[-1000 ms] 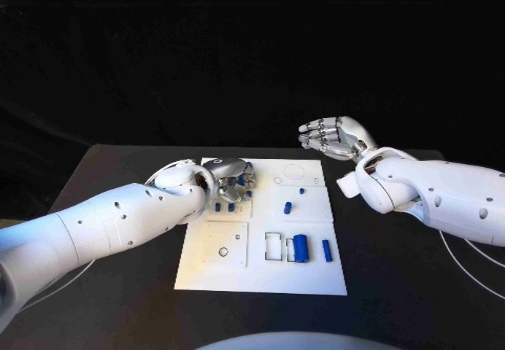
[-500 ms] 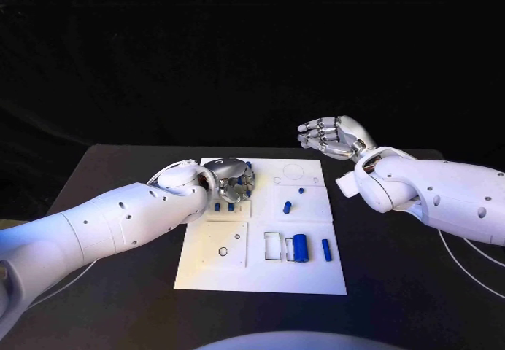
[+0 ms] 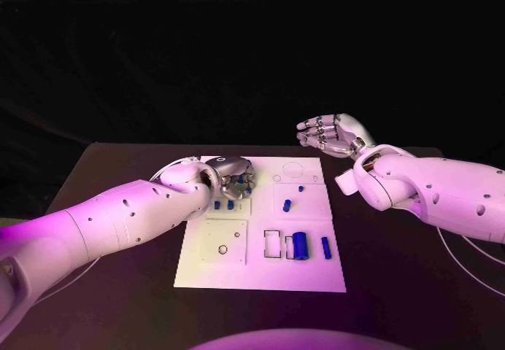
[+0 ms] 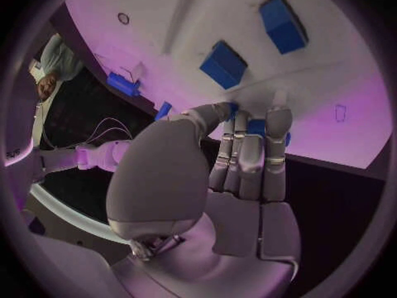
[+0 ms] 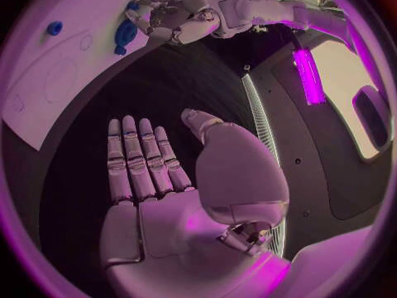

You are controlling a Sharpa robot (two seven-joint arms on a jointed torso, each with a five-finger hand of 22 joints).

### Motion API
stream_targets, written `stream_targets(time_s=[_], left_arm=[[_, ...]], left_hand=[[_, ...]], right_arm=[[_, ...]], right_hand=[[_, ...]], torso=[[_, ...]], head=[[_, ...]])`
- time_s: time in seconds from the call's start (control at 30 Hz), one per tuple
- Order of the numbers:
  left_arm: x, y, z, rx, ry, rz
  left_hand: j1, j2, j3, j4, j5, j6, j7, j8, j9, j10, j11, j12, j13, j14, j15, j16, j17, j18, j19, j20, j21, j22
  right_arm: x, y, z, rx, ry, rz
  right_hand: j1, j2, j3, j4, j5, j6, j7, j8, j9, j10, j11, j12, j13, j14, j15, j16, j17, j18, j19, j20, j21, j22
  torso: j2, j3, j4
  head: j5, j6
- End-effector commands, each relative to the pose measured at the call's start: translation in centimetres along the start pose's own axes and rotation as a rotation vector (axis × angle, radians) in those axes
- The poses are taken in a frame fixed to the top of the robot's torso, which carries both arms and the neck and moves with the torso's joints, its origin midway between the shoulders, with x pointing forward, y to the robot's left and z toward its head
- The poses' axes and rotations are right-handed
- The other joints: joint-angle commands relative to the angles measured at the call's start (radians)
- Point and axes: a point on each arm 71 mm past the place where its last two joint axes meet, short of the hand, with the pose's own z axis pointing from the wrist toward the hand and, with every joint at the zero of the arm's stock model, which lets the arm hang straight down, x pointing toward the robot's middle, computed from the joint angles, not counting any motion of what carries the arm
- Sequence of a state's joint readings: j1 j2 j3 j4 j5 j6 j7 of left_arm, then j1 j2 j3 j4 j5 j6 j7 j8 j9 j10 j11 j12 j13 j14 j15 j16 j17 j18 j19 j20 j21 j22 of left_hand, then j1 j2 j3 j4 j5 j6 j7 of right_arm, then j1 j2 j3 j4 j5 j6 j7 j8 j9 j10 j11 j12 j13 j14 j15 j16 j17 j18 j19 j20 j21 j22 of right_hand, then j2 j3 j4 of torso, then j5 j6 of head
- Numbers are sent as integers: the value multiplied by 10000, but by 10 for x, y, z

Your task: Assemble the parts on the task board

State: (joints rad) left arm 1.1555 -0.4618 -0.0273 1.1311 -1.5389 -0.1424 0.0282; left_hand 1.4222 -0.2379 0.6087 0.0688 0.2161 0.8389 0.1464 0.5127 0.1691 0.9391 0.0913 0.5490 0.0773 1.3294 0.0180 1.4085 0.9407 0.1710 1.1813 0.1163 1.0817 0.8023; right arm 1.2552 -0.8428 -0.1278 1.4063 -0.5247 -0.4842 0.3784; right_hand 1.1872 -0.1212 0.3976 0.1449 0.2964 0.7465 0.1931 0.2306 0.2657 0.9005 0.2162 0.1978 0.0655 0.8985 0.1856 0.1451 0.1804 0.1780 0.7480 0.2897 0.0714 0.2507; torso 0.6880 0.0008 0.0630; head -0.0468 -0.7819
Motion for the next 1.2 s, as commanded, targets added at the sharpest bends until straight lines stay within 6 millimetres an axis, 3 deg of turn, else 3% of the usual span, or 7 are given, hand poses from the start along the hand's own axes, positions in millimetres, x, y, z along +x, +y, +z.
stream_targets(time_s=[0.03, 0.33, 0.53, 1.0, 1.13, 1.2], left_arm=[[9, -1, 0, -61, 553, 29], [7, 1, 0, -146, 292, 71], [4, 2, -2, -86, -213, 5], [-16, 11, -24, -159, -1162, -837], [-22, 12, -31, -186, -1349, -1165], [-25, 14, -36, -237, -1400, -1321]], left_hand=[[-87, 79, 57, -9, -58, 111, -2, -74, -13, 140, -21, -70, 14, 82, -15, 63, 18, -139, 82, 4, 98, 97], [7, 363, 284, -245, -45, 701, -72, -130, 32, 924, -200, -220, 17, 484, -196, 197, 300, -291, 568, -121, 731, 916], [-69, 323, 458, -391, -27, 791, -29, -375, -1, 1074, -153, -663, -59, 586, -167, 179, 256, -309, 630, -123, 827, 1003], [-161, 258, 523, -478, -34, 853, 19, -555, -18, 1219, -112, -992, -81, 651, -139, 181, 247, -342, 739, -111, 969, 1195], [-179, 249, 524, -485, -35, 869, 24, -576, -18, 1248, -108, -1032, -79, 654, -134, 176, 222, -340, 743, -114, 973, 1195], [-204, 243, 520, -483, -38, 880, 27, -596, -19, 1266, -104, -1068, -78, 658, -129, 174, 214, -338, 744, -118, 974, 1193]], right_arm=[[2, 1, 0, -127, 168, 41], [2, 1, 0, -131, 172, 41], [2, 1, 0, -130, 169, 39], [1, 0, 0, -101, 143, 24], [2, -1, 0, -95, 153, 31], [1, -1, -1, -86, 154, 33]], right_hand=[[-32, 67, -57, 5, 74, 77, 892, -40, -23, 33, 63, -50, -13, 25, 28, -68, -34, -108, -80, -11, -50, -42], [-32, 67, -57, 5, 74, 77, 892, -40, -23, 33, 63, -50, -13, 25, 28, -68, -34, -108, -80, -11, -50, -42], [-32, 67, -57, 5, 74, 77, 892, -40, -23, 33, 63, -50, -13, 25, 28, -68, -34, -108, -80, -11, -50, -42], [-32, 67, -57, 5, 74, 77, 892, -40, -23, 33, 63, -50, -13, 25, 28, -68, -34, -108, -80, -11, -50, -42], [-29, 77, -68, 6, 76, 85, 890, -42, -27, 37, 62, -54, -12, 33, 28, -79, -44, -109, -83, -11, -48, -56], [-29, 77, -68, 6, 76, 85, 890, -42, -27, 37, 62, -54, -12, 33, 28, -79, -44, -109, -83, -11, -48, -56]], torso=[[-17, 2, 11], [-15, -4, -4], [-18, -10, 1], [-43, -11, 47], [-41, -33, 58], [-24, -35, 35]], head=[[-7, -18], [3, 0], [2, 26], [-73, 87], [-80, 97], [-60, 101]])
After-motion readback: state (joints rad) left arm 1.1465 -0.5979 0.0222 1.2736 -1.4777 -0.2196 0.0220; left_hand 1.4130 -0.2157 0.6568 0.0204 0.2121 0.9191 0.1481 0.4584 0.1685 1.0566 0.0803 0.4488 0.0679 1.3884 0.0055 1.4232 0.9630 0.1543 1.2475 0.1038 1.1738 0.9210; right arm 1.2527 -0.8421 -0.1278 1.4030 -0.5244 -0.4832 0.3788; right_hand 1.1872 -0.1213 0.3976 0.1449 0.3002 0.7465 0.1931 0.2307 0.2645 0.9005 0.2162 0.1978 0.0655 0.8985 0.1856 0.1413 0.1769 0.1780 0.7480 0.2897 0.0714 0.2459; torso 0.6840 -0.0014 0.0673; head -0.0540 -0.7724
